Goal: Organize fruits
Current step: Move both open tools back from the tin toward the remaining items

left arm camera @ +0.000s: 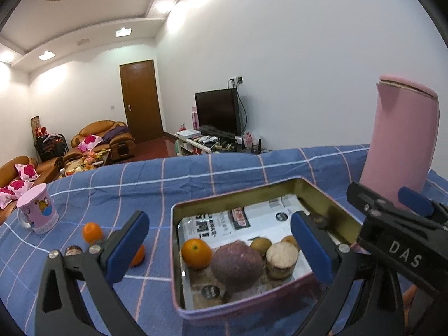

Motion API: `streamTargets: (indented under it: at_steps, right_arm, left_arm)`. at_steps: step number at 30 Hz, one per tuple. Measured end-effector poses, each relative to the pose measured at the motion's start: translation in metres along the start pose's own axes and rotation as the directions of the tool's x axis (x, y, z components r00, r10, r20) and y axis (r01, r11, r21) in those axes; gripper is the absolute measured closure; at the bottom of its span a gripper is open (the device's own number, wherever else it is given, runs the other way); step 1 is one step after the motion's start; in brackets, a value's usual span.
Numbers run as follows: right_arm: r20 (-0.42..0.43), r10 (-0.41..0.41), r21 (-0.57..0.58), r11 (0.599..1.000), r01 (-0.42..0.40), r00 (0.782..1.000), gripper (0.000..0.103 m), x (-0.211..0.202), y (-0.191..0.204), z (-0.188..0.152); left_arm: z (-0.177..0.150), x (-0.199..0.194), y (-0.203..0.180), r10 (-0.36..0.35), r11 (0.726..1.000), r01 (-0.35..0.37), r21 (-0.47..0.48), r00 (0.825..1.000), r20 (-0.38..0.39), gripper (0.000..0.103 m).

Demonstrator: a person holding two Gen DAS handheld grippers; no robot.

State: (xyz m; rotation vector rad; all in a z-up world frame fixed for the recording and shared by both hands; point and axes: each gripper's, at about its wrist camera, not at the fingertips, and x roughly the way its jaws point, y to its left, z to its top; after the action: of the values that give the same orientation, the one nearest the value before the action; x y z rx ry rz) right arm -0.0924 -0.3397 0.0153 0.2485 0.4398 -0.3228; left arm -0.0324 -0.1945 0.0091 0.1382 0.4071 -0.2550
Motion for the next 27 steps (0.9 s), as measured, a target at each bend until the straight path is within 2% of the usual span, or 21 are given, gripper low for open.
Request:
streamTargets:
  at_steps: [3, 8, 22, 27]
  right_arm:
    - [0.005, -0.013, -0.021, 1.0, 0.014, 1.0, 0.012, -0.006, 0.006, -0.004]
    - [0.063, -0.03, -0.088, 0.996, 0.036, 0.998, 0.012, -0.026, 0.025, -0.01]
    - [0.066, 0.027, -0.148, 0.989, -0.017, 0.997, 0.012, -0.033, 0.077, -0.021]
    - [0.044, 0.061, -0.144, 0.988, -0.054, 0.997, 0.012, -0.029, 0.1, -0.026]
  left_arm:
    - [-0.004, -0.005, 0.006, -0.003, 1.0, 0.003, -0.002, 1.0, -0.011, 0.0]
    - [-0.009, -0.014, 0.018, -0.001, 1.0, 0.001, -0.019, 1.0, -0.004, 0.0]
    - [-0.016, -0.011, 0.07, 0.045, 0.999, -0.046, -0.018, 0.998, -0.038, 0.0]
    - [-0.017, -0.008, 0.093, 0.071, 0.997, -0.072, -0.022, 0.996, -0.05, 0.0]
